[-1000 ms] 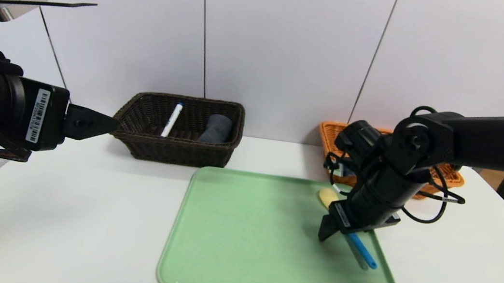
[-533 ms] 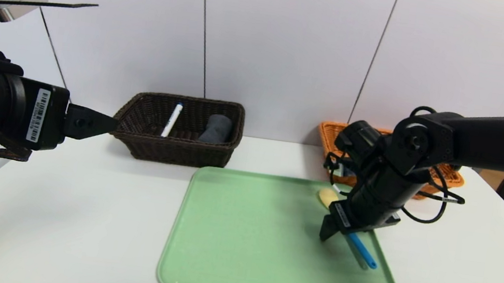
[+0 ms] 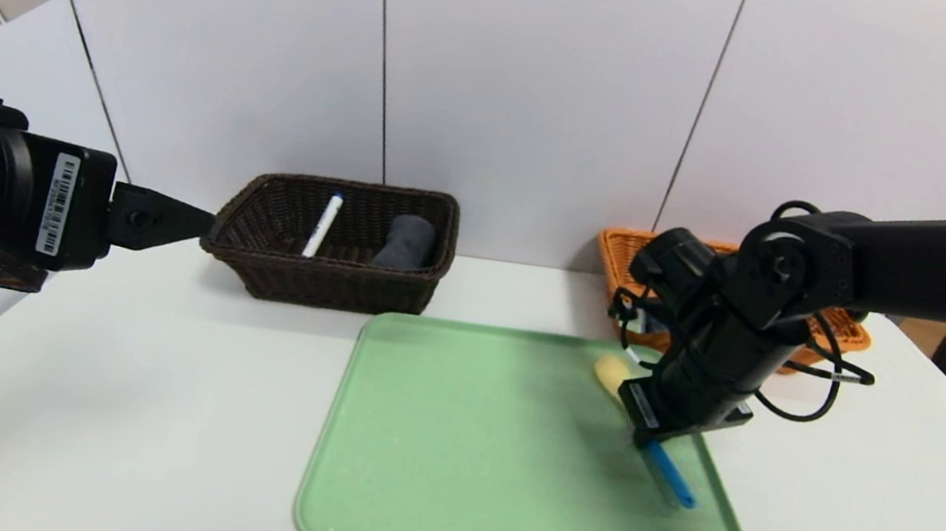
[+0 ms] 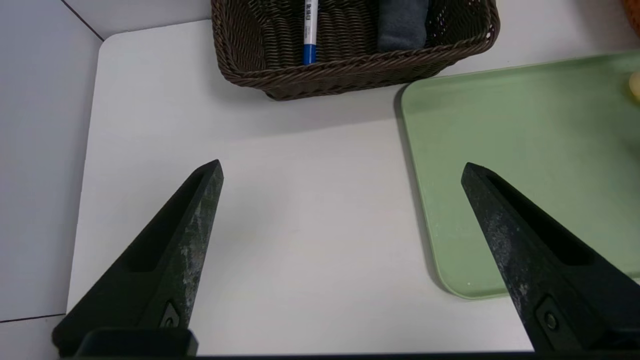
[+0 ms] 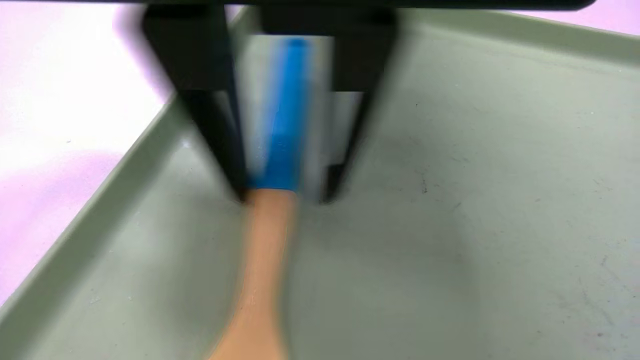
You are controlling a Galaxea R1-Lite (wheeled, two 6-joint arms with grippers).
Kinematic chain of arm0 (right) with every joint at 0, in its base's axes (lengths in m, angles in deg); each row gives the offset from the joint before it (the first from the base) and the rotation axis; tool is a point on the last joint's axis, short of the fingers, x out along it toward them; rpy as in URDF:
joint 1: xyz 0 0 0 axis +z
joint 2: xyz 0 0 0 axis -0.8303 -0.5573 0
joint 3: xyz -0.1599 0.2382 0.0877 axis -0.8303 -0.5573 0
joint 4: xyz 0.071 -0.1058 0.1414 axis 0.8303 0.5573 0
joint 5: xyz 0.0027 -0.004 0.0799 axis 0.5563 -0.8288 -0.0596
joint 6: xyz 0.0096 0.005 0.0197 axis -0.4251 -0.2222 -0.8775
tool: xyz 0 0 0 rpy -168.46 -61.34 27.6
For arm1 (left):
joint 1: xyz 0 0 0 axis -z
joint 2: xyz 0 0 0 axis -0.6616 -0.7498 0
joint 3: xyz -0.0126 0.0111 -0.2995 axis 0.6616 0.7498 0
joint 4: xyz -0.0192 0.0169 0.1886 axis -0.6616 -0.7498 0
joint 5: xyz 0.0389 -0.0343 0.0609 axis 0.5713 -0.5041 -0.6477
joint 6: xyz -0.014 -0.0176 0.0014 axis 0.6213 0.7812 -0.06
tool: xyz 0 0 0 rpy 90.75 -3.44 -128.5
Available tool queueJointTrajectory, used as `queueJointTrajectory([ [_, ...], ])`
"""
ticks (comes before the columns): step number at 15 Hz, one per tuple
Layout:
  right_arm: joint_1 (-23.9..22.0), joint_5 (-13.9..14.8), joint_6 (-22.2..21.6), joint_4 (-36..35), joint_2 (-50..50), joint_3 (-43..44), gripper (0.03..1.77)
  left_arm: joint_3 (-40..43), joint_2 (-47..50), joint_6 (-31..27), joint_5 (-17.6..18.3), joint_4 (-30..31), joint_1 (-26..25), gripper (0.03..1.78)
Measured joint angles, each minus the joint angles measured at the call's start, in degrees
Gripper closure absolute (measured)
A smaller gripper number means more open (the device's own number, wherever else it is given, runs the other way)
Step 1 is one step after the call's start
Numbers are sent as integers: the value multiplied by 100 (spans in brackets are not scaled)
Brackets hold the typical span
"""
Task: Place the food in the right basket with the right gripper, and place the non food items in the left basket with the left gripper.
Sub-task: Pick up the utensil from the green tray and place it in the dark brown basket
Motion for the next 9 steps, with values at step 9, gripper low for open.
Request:
queueJointTrajectory([
  [9, 354, -41, -212, -7, 460, -39, 165, -15, 83, 0, 38, -4, -124, 12],
])
